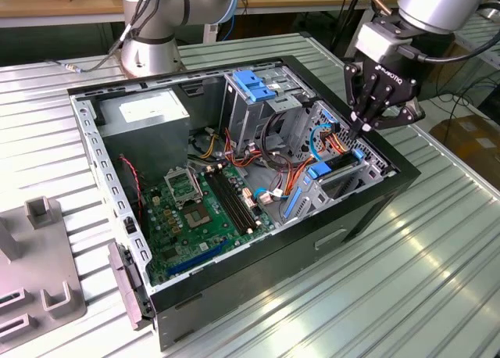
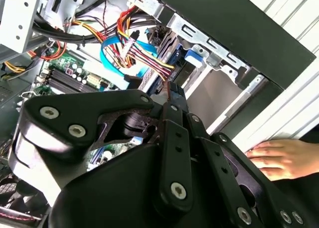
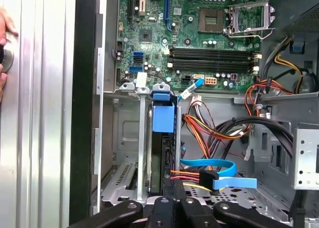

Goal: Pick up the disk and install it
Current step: 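Insert the second disk wire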

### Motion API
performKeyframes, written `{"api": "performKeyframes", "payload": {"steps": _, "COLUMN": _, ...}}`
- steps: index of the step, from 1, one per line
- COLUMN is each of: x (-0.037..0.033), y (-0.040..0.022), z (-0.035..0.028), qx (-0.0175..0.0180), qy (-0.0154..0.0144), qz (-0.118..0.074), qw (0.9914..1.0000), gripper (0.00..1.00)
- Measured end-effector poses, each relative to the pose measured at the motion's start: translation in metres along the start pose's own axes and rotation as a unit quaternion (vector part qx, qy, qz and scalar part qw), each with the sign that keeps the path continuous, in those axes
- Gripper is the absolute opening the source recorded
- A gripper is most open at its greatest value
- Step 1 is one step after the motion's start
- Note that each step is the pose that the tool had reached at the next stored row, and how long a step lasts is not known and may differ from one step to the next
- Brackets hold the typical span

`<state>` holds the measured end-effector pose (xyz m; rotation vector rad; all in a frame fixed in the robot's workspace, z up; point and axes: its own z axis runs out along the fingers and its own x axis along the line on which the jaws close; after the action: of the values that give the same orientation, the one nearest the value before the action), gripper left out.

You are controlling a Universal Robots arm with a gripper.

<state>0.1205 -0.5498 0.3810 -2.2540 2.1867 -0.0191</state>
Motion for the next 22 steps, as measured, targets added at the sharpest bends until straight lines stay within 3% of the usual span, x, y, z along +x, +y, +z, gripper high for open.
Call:
{"api": "performKeyframes", "payload": {"steps": 5, "x": -0.0013, "y": 0.0044, "z": -0.0019, "qx": -0.0023, "qy": -0.0003, "qz": 0.0, "qw": 1.0, "gripper": 0.1}}
{"api": "performKeyframes", "payload": {"steps": 9, "x": -0.0074, "y": 0.0045, "z": -0.0069, "qx": -0.0062, "qy": -0.0004, "qz": 0.0, "qw": 0.99998, "gripper": 0.1}}
{"api": "performKeyframes", "payload": {"steps": 13, "x": -0.0128, "y": 0.0045, "z": -0.0077, "qx": -0.0089, "qy": -0.0016, "qz": 0.0, "qw": 0.99996, "gripper": 0.1}}
{"api": "performKeyframes", "payload": {"steps": 16, "x": -0.0164, "y": 0.0044, "z": -0.0079, "qx": -0.01, "qy": -0.0021, "qz": 0.0, "qw": 0.99995, "gripper": 0.1}}
{"api": "performKeyframes", "payload": {"steps": 22, "x": -0.0169, "y": 0.0044, "z": -0.0079, "qx": -0.0103, "qy": -0.0021, "qz": 0.0, "qw": 0.99995, "gripper": 0.1}}
